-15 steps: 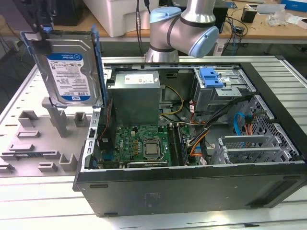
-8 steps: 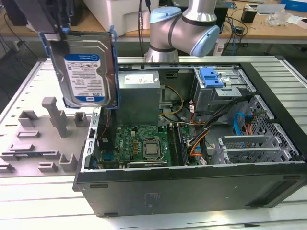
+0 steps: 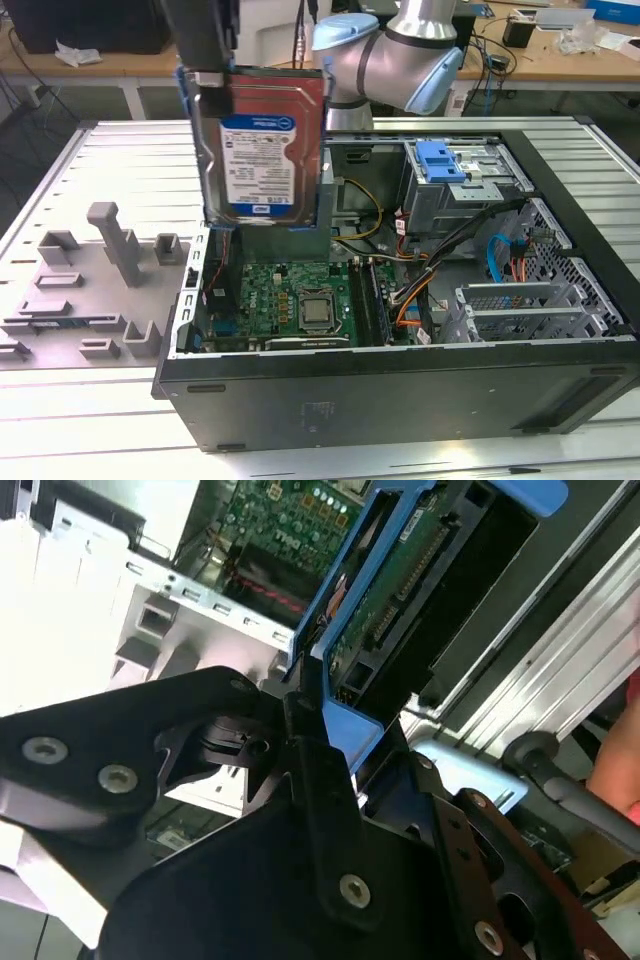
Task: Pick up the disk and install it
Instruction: 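Pick up the disk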
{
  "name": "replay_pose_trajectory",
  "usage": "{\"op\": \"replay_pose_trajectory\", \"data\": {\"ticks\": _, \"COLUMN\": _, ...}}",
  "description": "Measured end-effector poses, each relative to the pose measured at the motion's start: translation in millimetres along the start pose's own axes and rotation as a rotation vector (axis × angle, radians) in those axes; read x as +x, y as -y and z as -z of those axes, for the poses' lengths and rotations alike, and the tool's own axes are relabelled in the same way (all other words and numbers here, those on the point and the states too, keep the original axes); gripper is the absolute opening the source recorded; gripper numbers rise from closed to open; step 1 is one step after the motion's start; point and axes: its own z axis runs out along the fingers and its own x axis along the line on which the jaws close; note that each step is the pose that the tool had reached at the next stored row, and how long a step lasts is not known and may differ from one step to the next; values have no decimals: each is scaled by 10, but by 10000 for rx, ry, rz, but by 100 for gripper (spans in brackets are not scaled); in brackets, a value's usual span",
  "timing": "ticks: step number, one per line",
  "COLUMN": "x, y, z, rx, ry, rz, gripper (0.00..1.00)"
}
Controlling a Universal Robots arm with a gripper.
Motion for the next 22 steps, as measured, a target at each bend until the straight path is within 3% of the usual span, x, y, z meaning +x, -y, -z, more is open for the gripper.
{"op": "replay_pose_trajectory", "data": {"ticks": 5, "x": 18, "y": 261, "z": 15, "rx": -63, "ry": -3, "rz": 6, "gripper": 36}}
{"op": "replay_pose_trajectory", "data": {"ticks": 8, "x": 32, "y": 459, "z": 27, "rx": -101, "ry": -7, "rz": 46, "gripper": 36}}
{"op": "replay_pose_trajectory", "data": {"ticks": 12, "x": 57, "y": 638, "z": 33, "rx": -111, "ry": -7, "rz": 85, "gripper": 36}}
{"op": "replay_pose_trajectory", "data": {"ticks": 16, "x": 78, "y": 763, "z": 37, "rx": -110, "ry": -9, "rz": 122, "gripper": 36}}
{"op": "replay_pose_trajectory", "data": {"ticks": 18, "x": 105, "y": 928, "z": 43, "rx": -104, "ry": -13, "rz": 195, "gripper": 36}}
{"op": "replay_pose_trajectory", "data": {"ticks": 22, "x": 126, "y": 1055, "z": 46, "rx": -98, "ry": -16, "rz": 258, "gripper": 36}}
